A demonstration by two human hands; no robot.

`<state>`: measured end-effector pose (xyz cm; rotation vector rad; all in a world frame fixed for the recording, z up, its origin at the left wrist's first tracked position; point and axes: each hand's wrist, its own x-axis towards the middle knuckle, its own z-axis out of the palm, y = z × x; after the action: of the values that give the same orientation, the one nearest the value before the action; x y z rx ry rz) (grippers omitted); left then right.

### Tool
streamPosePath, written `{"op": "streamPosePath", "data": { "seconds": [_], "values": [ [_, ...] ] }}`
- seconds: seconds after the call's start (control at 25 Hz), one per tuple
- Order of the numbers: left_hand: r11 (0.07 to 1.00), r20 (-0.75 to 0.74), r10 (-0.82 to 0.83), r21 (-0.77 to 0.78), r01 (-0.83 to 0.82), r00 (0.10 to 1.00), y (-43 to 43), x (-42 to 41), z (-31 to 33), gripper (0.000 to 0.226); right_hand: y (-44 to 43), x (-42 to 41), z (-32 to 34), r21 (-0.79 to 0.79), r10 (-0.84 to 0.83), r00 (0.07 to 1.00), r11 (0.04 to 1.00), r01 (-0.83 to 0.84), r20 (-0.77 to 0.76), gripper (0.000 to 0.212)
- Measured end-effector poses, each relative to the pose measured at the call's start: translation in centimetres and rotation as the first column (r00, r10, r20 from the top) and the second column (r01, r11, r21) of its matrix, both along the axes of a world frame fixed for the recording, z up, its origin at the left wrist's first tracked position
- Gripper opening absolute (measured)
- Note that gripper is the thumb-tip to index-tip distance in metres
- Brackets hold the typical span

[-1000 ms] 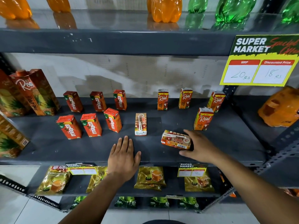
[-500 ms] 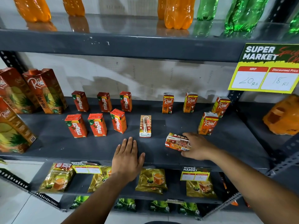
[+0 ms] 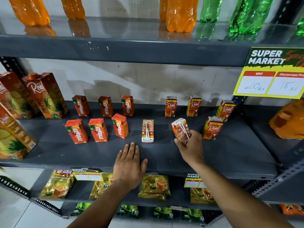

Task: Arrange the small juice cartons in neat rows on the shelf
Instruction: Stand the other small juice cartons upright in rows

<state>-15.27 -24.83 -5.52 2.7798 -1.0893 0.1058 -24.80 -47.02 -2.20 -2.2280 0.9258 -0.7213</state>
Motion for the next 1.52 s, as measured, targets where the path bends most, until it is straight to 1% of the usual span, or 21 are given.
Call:
{"op": "streamPosePath", "data": {
  "seconds": [0.12, 0.2, 0.36, 0.4, 0.44, 0.52, 0.6, 0.64, 0.68, 0.72, 0.76, 0.84, 0.88, 1.0, 1.12, 1.2, 1.24, 1.28, 1.36, 1.44, 1.52],
  "values": [
    [1.0, -0.007, 0.002, -0.009, -0.002, 1.0, 0.0, -0.1, 0.1, 0.077, 0.5, 0.5, -0.6, -0.161, -0.183, 0.981, 0.972, 0.169, -0.071, 0.063],
    [1.0, -0.009, -0.002, -0.012, 0.002, 1.0, 0.0, -0.2, 0.1, 0.077, 0.7, 0.4, -0.8, -0.186, -0.282, 0.953, 0.948, 0.26, -0.107, 0.068],
    [1.0, -0.005, 0.0, -0.013, 0.0, 1.0, 0.0, -0.2, 0.2, 0.075, 0.5, 0.4, -0.4, -0.158, -0.284, 0.938, 0.954, 0.256, -0.199, 0.083],
    [1.0, -0.004, 0.002, -0.009, -0.002, 1.0, 0.0, -0.2, 0.2, 0.075, 0.6, 0.1, -0.3, -0.094, -0.234, 0.959, 0.971, 0.221, -0.16, 0.089],
    [1.0, -0.003, 0.006, -0.008, -0.006, 1.0, 0.0, -0.3, 0.2, 0.075, 0.9, -0.4, -0.1, 0.02, -0.156, 0.986, 0.987, 0.158, -0.058, 0.094],
    [1.0, 0.0, 0.014, -0.008, -0.014, 1.0, 0.0, -0.2, 0.1, 0.075, 1.1, -1.6, 1.1, 0.218, -0.042, 0.974, 0.976, -0.008, 0.222, 0.089],
    [1.0, 0.002, 0.014, 0.0, -0.014, 1.0, -0.1, -0.2, 0.1, 0.074, 0.0, -1.9, 3.6, 0.179, -0.038, 0.915, 0.983, -0.038, 0.402, 0.068],
    [1.0, -0.001, 0.01, 0.006, -0.01, 1.0, -0.1, -0.2, 0.0, 0.074, -1.0, -1.8, 5.1, 0.12, -0.029, 0.911, 0.992, -0.023, 0.411, 0.057],
    [1.0, -0.005, 0.006, 0.004, -0.006, 1.0, -0.1, -0.2, 0.1, 0.074, -2.0, -1.5, 6.7, 0.072, -0.006, 0.935, 0.997, -0.02, 0.354, 0.05],
    [1.0, -0.008, 0.003, -0.002, -0.003, 1.0, -0.2, -0.2, 0.1, 0.074, -2.7, -1.0, 8.3, 0.037, 0.043, 0.973, 0.998, -0.053, 0.228, 0.051],
    [1.0, -0.011, 0.004, -0.009, -0.004, 1.0, -0.1, -0.3, 0.2, 0.074, -3.1, -0.6, 9.4, 0.021, 0.108, 0.994, 0.994, -0.108, 0.032, 0.06],
    [1.0, -0.015, 0.005, -0.007, -0.006, 1.0, -0.1, -0.3, 0.4, 0.075, -3.1, 0.1, 10.4, -0.006, 0.165, 0.92, 0.984, -0.179, -0.356, 0.084],
    [1.0, -0.013, 0.006, -0.004, -0.006, 1.0, -0.1, -0.3, 0.4, 0.076, -2.9, 0.3, 10.5, -0.047, 0.157, 0.867, 0.978, -0.203, -0.474, 0.086],
    [1.0, -0.013, 0.007, 0.003, -0.007, 1.0, 0.0, -0.2, 0.3, 0.075, -2.5, 0.9, 11.1, -0.072, 0.188, 0.757, 0.952, -0.296, -0.626, 0.062],
    [1.0, -0.014, 0.006, 0.01, -0.006, 1.0, 0.0, -0.2, 0.2, 0.072, -3.1, 1.7, 12.4, -0.003, 0.301, 0.639, 0.904, -0.429, -0.708, 0.065],
    [1.0, -0.017, 0.007, 0.008, -0.007, 1.0, 0.0, -0.2, 0.2, 0.072, -3.2, 2.0, 12.8, -0.099, 0.302, 0.536, 0.798, -0.595, -0.788, 0.056],
    [1.0, -0.018, 0.005, 0.006, -0.005, 1.0, 0.0, -0.2, 0.2, 0.072, -3.3, 2.0, 12.8, -0.187, 0.272, 0.487, 0.686, -0.703, -0.83, 0.048],
    [1.0, -0.017, 0.003, 0.005, -0.003, 1.0, 0.0, -0.2, 0.2, 0.072, -3.3, 1.9, 12.9, -0.273, 0.227, 0.447, 0.534, -0.8, -0.865, 0.041],
    [1.0, -0.017, -0.002, 0.003, 0.002, 1.0, 0.1, -0.1, 0.2, 0.072, -3.6, 1.8, 13.1, -0.373, 0.147, 0.418, 0.263, -0.89, -0.896, 0.034],
    [1.0, -0.023, -0.001, 0.001, 0.001, 1.0, 0.1, -0.1, 0.2, 0.071, -4.1, 1.9, 13.4, -0.414, 0.088, 0.427, 0.136, -0.9, -0.9, 0.036],
    [1.0, -0.029, 0.002, -0.003, -0.003, 1.0, 0.1, -0.2, 0.3, 0.071, -4.8, 1.9, 13.4, -0.43, 0.06, 0.438, 0.114, -0.896, -0.897, 0.044]
  ]
}}
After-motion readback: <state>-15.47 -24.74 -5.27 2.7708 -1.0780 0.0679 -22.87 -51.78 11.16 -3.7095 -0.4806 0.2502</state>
